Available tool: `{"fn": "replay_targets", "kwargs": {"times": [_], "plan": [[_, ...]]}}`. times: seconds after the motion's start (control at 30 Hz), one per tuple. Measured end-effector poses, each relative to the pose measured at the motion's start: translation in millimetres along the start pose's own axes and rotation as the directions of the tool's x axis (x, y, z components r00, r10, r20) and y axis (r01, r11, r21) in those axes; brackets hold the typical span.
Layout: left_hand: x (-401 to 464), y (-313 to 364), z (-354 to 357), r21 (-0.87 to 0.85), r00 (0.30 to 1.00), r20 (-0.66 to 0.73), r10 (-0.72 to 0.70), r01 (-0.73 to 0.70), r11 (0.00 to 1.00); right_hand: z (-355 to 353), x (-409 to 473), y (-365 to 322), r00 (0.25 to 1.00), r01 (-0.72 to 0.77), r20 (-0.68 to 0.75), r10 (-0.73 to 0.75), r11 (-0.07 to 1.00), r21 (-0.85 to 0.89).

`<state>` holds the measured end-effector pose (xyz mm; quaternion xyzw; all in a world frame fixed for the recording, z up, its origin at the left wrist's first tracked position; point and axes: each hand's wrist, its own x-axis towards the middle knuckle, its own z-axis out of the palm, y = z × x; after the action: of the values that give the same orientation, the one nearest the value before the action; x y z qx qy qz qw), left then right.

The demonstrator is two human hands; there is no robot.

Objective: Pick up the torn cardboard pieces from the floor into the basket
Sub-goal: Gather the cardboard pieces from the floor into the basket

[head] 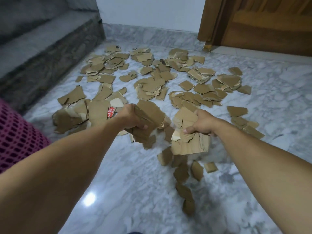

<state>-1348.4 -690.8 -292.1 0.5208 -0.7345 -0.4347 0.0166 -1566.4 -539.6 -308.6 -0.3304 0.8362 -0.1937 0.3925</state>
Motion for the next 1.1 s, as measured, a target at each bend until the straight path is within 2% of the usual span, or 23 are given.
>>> {"fn": "replay_targets", "kwargs": {"times": [0.13,0.23,0.37,0.53,0.67,0.83,0.9,1.0,1.1], "plan": [[-49,16,-56,-0.067,0.994,-0.102,-0.024,0.017,0.998,-15,-33,-58,0.994,0.112,-0.018,-0.111,0.994,0.005],[-89,25,-101,-0.056,0.978,-0.208,-0.017,0.006,0.998,-21,-61,-106,0.978,0.208,-0.004,-0.208,0.977,0.053],[-146,21,-176,-0.049,0.914,-0.405,-0.026,0.006,0.999,-12,-106,-186,0.932,0.361,-0.004,-0.362,0.931,0.054],[-197,21,-264,-0.079,0.837,-0.543,-0.060,0.020,0.997,-3,-149,-274,0.875,0.483,-0.007,-0.485,0.869,0.110],[-226,-7,-330,-0.104,0.756,-0.650,-0.083,0.020,0.994,39,-169,-353,0.826,0.556,0.012,-0.564,0.817,0.152],[-243,-77,-389,-0.190,0.659,-0.726,-0.197,0.083,0.978,111,-188,-439,0.785,0.595,0.057,-0.617,0.777,0.205],[-246,-105,-399,-0.208,0.642,-0.722,-0.256,0.152,0.966,144,-187,-460,0.777,0.607,0.040,-0.629,0.764,0.218],[-248,-153,-405,-0.239,0.633,-0.695,-0.341,0.245,0.940,198,-182,-479,0.795,0.585,0.057,-0.604,0.787,0.196],[-245,-192,-401,-0.279,0.668,-0.625,-0.404,0.292,0.915,236,-173,-484,0.792,0.581,0.110,-0.600,0.797,0.168]]}}
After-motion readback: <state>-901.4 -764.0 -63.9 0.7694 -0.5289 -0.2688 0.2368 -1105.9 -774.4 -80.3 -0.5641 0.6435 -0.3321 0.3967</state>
